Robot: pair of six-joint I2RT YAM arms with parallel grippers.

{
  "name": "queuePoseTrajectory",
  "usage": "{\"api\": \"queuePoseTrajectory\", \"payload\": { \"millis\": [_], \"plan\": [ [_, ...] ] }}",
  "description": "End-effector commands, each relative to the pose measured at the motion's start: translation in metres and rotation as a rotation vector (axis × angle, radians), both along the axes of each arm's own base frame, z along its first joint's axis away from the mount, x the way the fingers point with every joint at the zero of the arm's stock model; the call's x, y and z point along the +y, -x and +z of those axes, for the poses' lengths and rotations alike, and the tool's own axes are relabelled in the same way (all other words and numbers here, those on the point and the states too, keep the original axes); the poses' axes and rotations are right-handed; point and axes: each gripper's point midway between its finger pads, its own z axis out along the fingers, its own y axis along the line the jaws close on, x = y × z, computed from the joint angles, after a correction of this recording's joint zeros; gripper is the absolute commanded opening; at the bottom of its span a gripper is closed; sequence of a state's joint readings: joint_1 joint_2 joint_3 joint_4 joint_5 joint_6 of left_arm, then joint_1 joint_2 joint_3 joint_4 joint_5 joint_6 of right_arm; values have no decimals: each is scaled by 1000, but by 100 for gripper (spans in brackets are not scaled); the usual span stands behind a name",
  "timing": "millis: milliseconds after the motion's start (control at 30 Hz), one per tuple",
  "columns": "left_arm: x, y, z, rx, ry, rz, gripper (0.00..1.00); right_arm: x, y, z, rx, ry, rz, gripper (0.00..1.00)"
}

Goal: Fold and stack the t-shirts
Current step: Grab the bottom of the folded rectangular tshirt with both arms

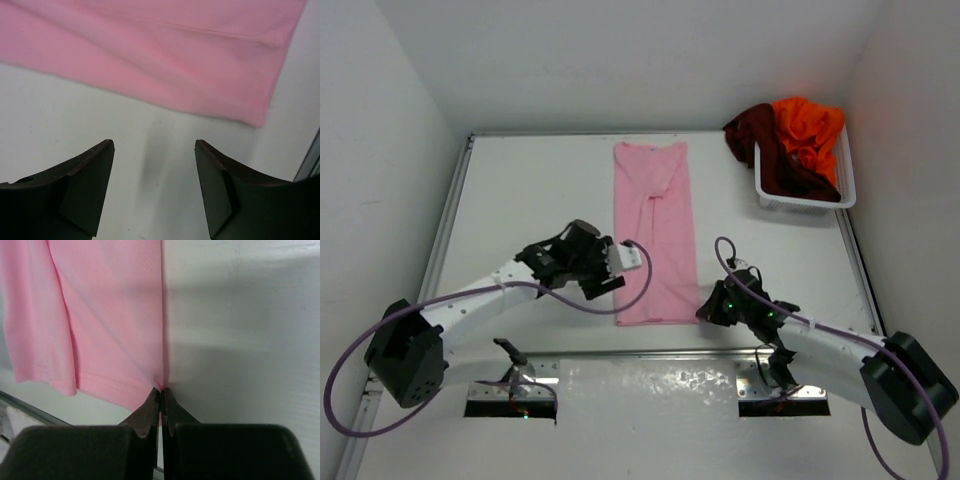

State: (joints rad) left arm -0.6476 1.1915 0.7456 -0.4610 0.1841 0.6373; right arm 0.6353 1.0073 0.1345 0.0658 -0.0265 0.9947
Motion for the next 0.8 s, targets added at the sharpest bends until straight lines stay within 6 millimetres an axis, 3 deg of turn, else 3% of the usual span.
{"api": "queuePoseTrajectory", "payload": {
  "millis": [0,33,67,100,200,300,400,533,600,700,767],
  "plan": [
    [-34,21,-6,-67,-62,-199,64,-36,37,-32,122,178,61,0],
    [-39,30,-13,-79,-102,-262,65,-37,42,-32,149,183,75,1],
    [-41,45,-22,-71,-144,-320,66,-39,45,-33,169,196,80,17],
    [-50,65,-26,-95,-184,-409,66,-37,43,-30,169,198,93,23],
    [-52,89,-41,-125,-268,-510,64,-30,40,-21,161,181,129,34],
    [-42,91,-53,-191,-352,-582,64,-28,34,-10,140,194,145,41],
    [-37,70,-34,-436,-406,-747,65,-32,31,-4,137,241,168,45],
    [-55,92,-10,-617,-191,-959,65,-25,29,0,129,203,175,47],
    [-60,92,-14,-634,-159,-955,62,-23,29,2,125,193,179,47],
    [-59,90,-42,-532,-222,-944,61,-20,31,2,116,159,173,47],
    [-70,95,-40,-500,-176,-950,61,-20,32,1,118,154,165,47]
  ]
}}
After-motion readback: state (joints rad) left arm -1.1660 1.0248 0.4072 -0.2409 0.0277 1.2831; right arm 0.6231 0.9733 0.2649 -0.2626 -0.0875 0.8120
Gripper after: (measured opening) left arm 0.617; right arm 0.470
